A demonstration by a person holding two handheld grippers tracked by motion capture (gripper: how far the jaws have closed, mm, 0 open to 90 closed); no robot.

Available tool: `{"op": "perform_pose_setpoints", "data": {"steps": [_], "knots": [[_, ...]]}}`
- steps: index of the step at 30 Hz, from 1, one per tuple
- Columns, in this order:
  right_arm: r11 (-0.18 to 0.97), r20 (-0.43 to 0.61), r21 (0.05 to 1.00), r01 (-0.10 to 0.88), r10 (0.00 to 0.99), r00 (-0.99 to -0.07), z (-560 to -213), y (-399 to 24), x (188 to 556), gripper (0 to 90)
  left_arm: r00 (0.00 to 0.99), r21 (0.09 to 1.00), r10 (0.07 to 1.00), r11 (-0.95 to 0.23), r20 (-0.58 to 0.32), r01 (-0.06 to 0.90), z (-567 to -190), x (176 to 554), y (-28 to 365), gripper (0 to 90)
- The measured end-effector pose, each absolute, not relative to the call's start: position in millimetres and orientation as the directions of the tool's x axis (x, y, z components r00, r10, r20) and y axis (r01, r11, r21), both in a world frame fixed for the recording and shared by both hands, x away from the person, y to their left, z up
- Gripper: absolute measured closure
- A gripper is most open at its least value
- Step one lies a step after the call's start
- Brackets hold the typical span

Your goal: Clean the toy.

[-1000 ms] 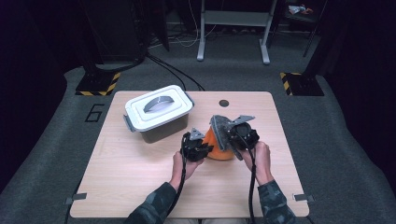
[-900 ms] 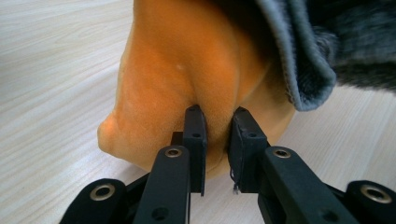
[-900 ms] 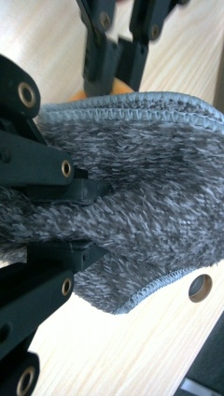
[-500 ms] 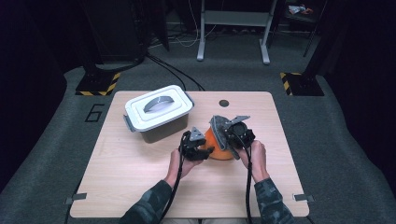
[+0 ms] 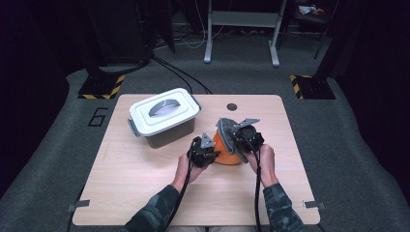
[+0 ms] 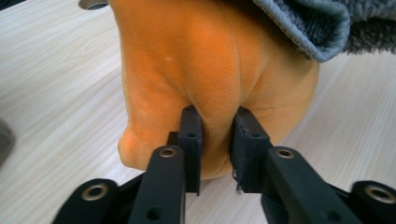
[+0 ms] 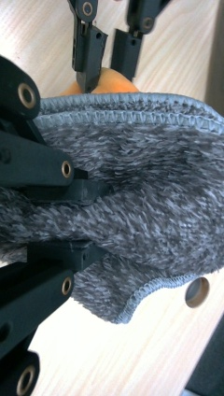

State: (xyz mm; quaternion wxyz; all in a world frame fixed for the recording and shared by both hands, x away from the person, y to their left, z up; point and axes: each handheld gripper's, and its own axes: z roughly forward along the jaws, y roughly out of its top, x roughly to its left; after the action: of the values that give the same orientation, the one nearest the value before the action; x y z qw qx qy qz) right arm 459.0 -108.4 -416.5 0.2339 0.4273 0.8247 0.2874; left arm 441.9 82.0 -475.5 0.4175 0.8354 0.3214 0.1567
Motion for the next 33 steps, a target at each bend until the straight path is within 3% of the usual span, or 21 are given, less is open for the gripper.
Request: {"op": "perform_pose_setpoints", "data": {"steps": [7,13,18,33], "knots": [[0.432,-0.138,0.705,0.562,0.861,-0.489,-398,-116,451,75.2,0.683,0.816,0.714,-0.3,-0.151,0.494,-472,437,89,79.9],[0.494,-0.178,0.694,0.523,0.823,-0.54,-386,-103,439,75.1,0.671,0.82,0.712,-0.248,-0.206,0.515,-472,430,88,79.7],[0.575,-0.228,0.626,0.527,0.781,-0.582,-402,-83,440,75.0,0.681,0.81,0.71,-0.283,-0.182,0.513,-476,427,83,79.4],[0.576,-0.236,0.626,0.525,0.782,-0.577,-409,-85,444,75.0,0.682,0.808,0.715,-0.306,-0.154,0.503,-481,429,87,78.7]]}}
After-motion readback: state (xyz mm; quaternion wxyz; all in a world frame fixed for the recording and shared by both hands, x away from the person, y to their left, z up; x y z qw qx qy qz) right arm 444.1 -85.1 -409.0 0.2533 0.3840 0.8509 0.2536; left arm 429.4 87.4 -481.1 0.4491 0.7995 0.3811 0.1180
